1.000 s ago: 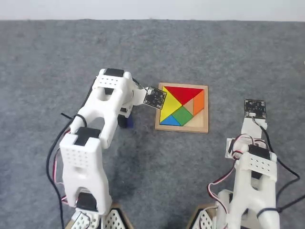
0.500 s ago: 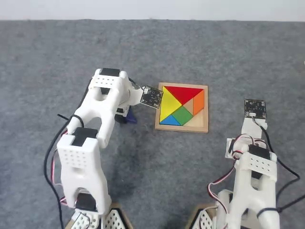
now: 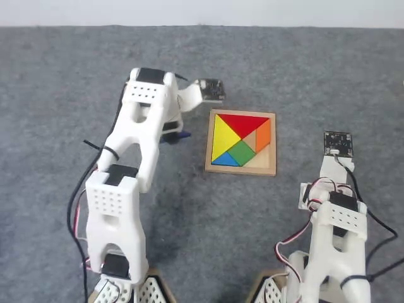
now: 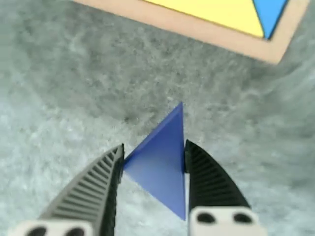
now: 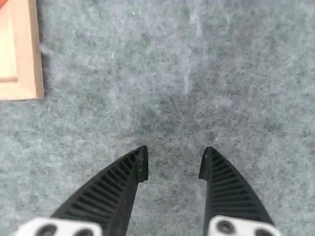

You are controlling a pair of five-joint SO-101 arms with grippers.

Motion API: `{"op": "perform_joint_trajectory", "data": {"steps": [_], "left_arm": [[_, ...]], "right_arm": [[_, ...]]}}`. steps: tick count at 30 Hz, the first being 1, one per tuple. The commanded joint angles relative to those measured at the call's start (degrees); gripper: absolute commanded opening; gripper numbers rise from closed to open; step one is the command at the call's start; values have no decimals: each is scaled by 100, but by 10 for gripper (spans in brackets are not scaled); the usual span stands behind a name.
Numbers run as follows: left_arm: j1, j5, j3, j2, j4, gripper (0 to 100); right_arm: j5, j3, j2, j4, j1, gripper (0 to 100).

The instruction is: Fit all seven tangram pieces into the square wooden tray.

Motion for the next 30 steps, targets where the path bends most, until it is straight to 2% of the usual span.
{"op": "perform_joint_trajectory", "data": {"steps": [1,6,8,11,15,19,23,30], "left_arm": [[360,1152,-734,-105,633,51],[1284,2857,-840,-97,738,51],[1495,3007,-875,-97,738,51],[1284,2778,-1042,-158,765,51],[316,2743,-1525,-158,774,55],[-1073,2760,-2527,-158,1116,65],[-2268,2998,-3152,-167,1125,112],[-4044,2919,-2782,-290,1152,115]], "right_arm": [[53,-62,-163,-75,-40,183],[44,-62,-163,-66,-31,183],[53,-53,-163,-66,-31,183],[62,-44,-163,-66,-31,183],[70,-44,-163,-66,-31,183],[79,-44,-163,-66,-31,183],[79,-44,-163,-66,-40,183],[79,-44,-163,-66,-92,183]]}}
